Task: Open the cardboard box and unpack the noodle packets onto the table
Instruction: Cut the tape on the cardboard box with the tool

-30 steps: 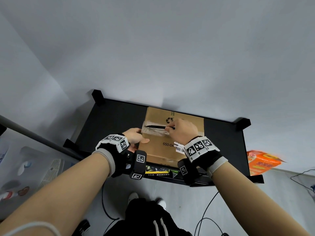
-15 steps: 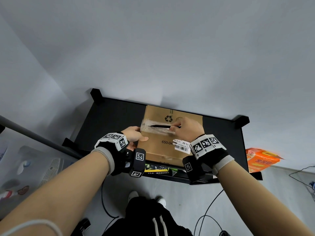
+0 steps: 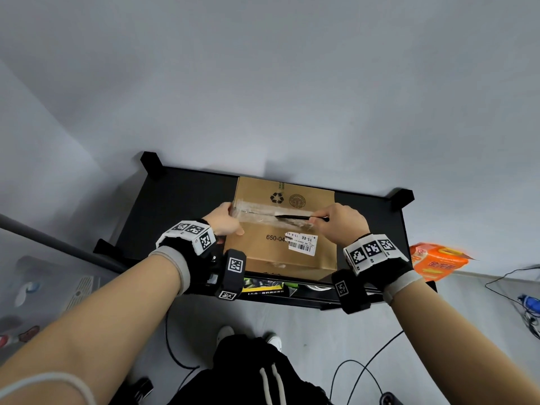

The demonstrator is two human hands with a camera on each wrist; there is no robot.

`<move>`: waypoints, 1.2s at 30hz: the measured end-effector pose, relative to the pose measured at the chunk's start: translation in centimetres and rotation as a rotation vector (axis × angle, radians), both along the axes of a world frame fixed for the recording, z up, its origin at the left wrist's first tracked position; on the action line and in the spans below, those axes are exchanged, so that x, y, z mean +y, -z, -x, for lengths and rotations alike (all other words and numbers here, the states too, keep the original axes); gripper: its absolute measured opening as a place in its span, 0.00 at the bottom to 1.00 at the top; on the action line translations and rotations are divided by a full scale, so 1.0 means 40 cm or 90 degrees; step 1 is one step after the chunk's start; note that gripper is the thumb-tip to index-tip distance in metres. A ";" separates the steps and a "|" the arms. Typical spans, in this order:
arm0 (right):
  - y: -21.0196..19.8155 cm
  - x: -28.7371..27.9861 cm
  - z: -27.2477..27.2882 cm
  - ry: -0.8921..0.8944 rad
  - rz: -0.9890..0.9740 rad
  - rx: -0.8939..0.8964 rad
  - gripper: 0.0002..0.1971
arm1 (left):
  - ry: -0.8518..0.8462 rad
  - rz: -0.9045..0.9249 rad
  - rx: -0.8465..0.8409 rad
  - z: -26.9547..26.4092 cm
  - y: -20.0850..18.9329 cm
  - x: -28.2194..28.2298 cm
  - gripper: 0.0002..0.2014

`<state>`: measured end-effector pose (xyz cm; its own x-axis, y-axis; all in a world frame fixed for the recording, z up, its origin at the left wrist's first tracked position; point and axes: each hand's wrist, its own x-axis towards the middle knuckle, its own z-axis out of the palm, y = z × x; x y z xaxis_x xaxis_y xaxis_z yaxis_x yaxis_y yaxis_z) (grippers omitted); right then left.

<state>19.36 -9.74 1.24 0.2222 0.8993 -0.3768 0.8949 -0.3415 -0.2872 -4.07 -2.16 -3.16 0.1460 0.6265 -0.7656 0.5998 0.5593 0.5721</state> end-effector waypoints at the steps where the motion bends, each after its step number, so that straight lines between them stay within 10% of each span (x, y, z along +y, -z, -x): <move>1: 0.002 -0.001 -0.001 0.002 -0.003 0.004 0.14 | 0.011 -0.024 0.017 -0.016 -0.002 -0.003 0.46; 29: 0.002 -0.171 -0.352 0.148 0.083 -0.024 0.12 | 0.060 -0.072 0.185 -0.051 -0.004 0.000 0.50; 36: 0.020 -0.136 -0.313 0.312 -0.093 0.248 0.18 | 0.166 -0.311 0.206 -0.108 -0.044 -0.008 0.48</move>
<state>31.87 -15.19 0.46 0.4915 0.7763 -0.3947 0.4655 -0.6172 -0.6344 0.26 -2.47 -1.40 0.1494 0.8894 -0.4321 0.8660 0.0932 0.4912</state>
